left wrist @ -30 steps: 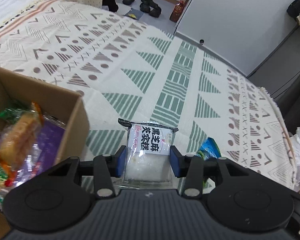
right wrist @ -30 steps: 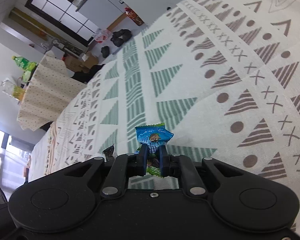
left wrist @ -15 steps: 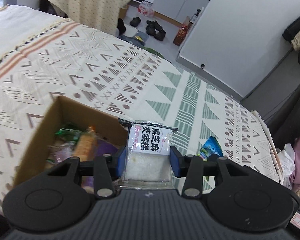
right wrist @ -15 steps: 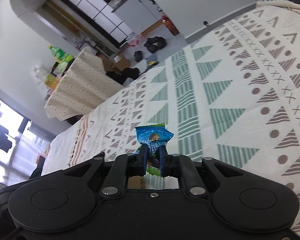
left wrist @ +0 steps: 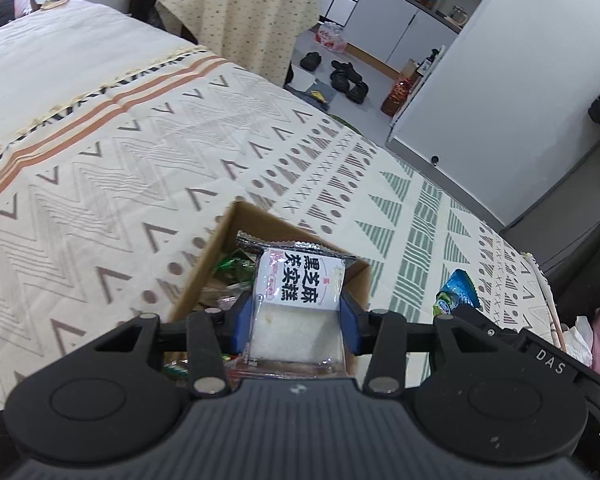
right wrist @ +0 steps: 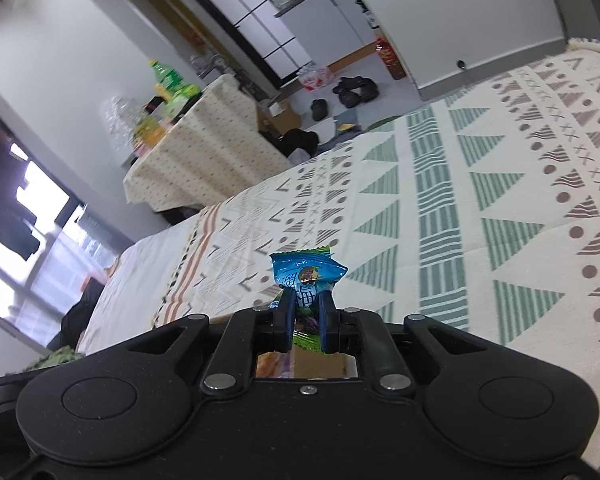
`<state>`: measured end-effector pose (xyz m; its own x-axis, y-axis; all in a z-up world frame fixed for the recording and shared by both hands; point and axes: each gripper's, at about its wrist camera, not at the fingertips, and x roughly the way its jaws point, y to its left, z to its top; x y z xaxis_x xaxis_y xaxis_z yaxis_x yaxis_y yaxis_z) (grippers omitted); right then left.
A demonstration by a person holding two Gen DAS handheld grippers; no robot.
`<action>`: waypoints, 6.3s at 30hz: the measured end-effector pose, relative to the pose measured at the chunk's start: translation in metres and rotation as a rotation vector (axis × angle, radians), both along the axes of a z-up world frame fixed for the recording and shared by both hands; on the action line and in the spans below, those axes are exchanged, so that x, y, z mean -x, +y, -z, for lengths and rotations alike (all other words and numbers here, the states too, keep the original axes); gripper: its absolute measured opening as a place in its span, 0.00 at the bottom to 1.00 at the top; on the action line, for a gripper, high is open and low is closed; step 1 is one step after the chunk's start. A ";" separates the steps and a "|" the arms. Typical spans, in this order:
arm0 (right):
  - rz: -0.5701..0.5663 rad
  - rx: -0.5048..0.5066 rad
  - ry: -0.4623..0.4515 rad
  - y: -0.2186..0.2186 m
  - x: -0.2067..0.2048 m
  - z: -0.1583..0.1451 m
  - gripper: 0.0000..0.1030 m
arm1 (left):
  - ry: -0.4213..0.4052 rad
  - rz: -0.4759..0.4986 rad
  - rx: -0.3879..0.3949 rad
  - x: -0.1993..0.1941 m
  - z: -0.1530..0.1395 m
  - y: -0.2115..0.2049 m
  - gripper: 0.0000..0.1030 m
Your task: Organize snacks
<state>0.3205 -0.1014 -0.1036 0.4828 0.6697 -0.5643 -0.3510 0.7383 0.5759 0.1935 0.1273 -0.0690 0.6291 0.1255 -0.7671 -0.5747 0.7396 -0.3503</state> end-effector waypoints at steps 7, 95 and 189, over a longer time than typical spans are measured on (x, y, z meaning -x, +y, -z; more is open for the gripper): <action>-0.063 0.028 -0.038 0.023 0.023 -0.010 0.11 | 0.005 -0.012 0.022 0.019 0.002 0.015 0.43; 0.099 0.265 -0.147 -0.067 0.220 -0.093 1.00 | -0.080 0.370 -0.217 0.165 -0.082 -0.053 1.00; 0.166 0.338 -0.288 -0.076 0.322 -0.127 1.00 | -0.165 0.453 -0.354 0.259 -0.120 -0.050 1.00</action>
<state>-0.0020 -0.1770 0.0238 0.7367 0.3720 -0.5646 -0.3223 0.9273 0.1904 -0.0660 0.0776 0.0509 0.7871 0.0471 -0.6150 -0.1340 0.9863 -0.0960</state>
